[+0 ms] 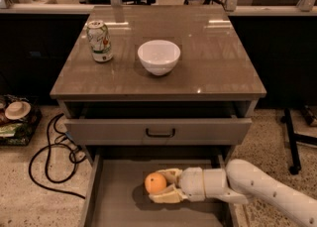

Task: Place orange into middle drawer

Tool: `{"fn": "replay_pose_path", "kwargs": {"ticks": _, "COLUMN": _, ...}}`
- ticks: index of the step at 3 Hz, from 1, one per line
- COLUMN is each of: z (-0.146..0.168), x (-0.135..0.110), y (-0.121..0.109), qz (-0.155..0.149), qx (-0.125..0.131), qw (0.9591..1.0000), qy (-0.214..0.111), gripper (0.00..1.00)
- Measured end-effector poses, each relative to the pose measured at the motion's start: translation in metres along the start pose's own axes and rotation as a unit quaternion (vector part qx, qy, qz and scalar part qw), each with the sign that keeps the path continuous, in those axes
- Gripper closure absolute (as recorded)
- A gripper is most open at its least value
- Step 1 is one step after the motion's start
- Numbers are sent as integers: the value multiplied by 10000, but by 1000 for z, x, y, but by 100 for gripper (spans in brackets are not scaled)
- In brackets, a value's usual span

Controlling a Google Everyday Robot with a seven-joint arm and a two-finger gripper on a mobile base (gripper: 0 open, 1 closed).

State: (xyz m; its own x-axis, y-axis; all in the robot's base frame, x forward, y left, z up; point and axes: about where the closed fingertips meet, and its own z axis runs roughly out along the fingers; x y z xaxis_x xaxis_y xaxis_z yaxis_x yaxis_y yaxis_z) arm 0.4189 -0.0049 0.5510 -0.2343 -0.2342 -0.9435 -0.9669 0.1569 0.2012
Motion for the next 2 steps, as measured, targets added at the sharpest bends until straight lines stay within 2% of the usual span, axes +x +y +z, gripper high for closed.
{"fn": "replay_pose_path", "kwargs": {"ticks": 1, "z": 43, "x": 23, "y": -21, "qz": 28, "qx": -272, "qw": 9996, "qy": 2, "gripper": 100}}
{"fn": "replay_pose_path", "kwargs": {"ticks": 2, "z": 96, "x": 61, "y": -34, "qz": 63, "qx": -394, "qw": 9992, "qy": 23, "gripper": 100}}
